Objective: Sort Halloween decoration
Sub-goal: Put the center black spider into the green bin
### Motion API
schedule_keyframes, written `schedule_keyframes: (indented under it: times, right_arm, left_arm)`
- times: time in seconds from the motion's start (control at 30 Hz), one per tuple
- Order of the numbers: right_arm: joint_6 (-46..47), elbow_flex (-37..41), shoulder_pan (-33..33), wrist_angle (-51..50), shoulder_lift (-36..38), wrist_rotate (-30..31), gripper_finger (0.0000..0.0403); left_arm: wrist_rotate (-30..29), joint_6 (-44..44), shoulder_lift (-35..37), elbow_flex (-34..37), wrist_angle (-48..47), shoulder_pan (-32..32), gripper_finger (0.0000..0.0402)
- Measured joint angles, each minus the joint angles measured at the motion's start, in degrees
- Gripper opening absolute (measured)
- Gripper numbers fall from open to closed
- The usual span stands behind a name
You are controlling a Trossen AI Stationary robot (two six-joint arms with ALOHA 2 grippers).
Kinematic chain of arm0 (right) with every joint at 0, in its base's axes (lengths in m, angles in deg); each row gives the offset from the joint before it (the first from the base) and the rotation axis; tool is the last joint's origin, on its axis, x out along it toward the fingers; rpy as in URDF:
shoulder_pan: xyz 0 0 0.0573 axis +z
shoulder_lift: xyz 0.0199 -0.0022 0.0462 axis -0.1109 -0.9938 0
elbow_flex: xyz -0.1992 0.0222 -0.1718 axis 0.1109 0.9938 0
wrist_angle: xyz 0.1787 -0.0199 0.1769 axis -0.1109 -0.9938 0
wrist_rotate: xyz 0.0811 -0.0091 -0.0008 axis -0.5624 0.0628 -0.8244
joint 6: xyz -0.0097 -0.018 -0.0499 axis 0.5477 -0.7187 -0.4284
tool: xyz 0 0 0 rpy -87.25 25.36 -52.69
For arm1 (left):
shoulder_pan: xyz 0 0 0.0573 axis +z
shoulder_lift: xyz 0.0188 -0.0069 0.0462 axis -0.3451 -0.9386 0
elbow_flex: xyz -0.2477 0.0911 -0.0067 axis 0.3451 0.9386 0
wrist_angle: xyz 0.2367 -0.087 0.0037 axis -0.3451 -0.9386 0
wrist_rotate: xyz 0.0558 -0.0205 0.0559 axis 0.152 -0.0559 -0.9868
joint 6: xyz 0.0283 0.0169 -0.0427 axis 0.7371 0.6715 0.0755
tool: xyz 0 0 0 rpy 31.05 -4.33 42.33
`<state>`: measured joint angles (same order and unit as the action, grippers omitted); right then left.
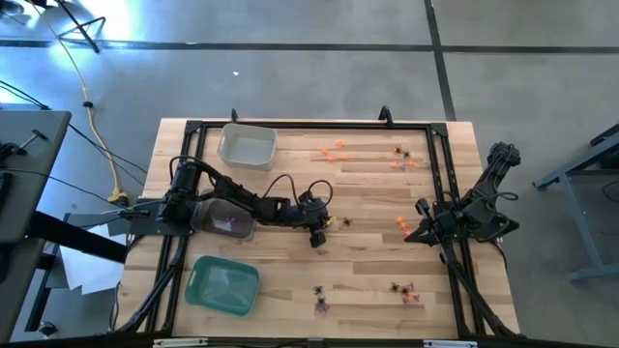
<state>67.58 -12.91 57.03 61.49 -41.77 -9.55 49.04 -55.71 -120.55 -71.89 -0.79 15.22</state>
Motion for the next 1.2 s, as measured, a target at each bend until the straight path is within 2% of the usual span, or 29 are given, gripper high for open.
schedule_keyframes:
  times: [0.17,0.33,0.47,0.7,0.8,0.93,1.2]
  right_arm:
    - [-0.01,0.01,0.0,-0.01,0.0,0.0,0.0]
    - [0.0,0.01,0.02,0.0,0.0,-0.01,0.0]
    - [0.0,0.02,-0.01,0.0,0.0,-0.01,0.0]
    - [0.01,0.01,0.01,-0.01,0.02,-0.01,0.0]
    - [0.01,-0.01,0.0,0.0,0.02,0.0,0.0]
    - [0.01,-0.01,0.01,0.0,0.0,0.01,0.0]
    - [0.01,0.02,0.02,0.0,0.02,-0.01,0.0]
  left_arm:
    - [0.46,-0.94,2.29,0.31,-1.79,-0.73,0.0001]
    - [-0.78,-0.95,9.23,0.15,-6.33,-1.94,0.0001]
    - [-5.06,-1.69,15.95,0.22,-15.14,-3.98,0.0001]
    - [-12.95,-11.67,30.17,0.2,-36.19,-11.5,0.0001]
    - [-14.95,-18.45,35.14,0.15,-45.91,-16.82,0.0001]
    - [-16.08,-33.78,39.98,0.15,-57.98,-25.89,0.0001]
    - [-16.4,-64.22,42.21,0.15,-72.25,-46.37,0.0001]
